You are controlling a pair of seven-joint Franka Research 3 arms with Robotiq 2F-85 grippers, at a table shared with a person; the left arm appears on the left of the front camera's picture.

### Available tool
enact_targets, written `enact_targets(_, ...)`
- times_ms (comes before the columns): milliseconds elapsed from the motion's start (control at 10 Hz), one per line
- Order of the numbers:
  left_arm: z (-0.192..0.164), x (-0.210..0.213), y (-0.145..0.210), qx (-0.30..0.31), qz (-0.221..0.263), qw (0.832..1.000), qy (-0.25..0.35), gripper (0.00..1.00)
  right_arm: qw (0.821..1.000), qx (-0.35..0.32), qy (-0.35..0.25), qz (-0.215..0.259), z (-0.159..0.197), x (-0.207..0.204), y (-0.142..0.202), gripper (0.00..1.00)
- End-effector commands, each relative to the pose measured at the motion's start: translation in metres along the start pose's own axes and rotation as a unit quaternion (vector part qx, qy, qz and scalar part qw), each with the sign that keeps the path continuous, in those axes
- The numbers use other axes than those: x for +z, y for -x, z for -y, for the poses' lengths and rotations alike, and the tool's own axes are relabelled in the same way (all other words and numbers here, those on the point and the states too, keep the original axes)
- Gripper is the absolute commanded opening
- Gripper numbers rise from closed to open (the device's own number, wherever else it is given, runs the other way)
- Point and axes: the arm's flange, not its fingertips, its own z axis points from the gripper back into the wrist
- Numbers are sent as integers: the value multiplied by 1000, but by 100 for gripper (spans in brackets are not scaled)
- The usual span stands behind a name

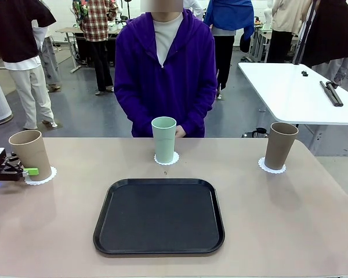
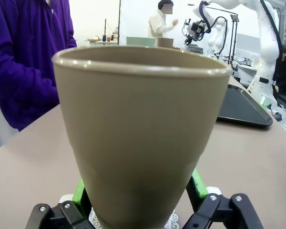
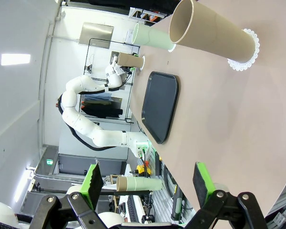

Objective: Place coasters on the table and set cups on them.
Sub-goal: Take one Reusable plastic cup from the Flat Tray and place it on a coaster set by the human.

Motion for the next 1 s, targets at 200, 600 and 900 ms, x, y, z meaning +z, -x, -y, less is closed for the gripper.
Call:
enact_targets(200, -8, 7, -5, 25, -30, 999, 7, 100, 1000, -3, 1, -1, -1, 0, -2, 100)
enact_targets(600, -11, 28, -5, 35, -41, 999, 2, 100, 1000, -3, 1, -1, -1, 0, -2, 100)
enact_targets(900, -9, 45, -3, 44, -57, 997, -2, 100, 1000, -3, 1, -1, -1, 0, -2, 100)
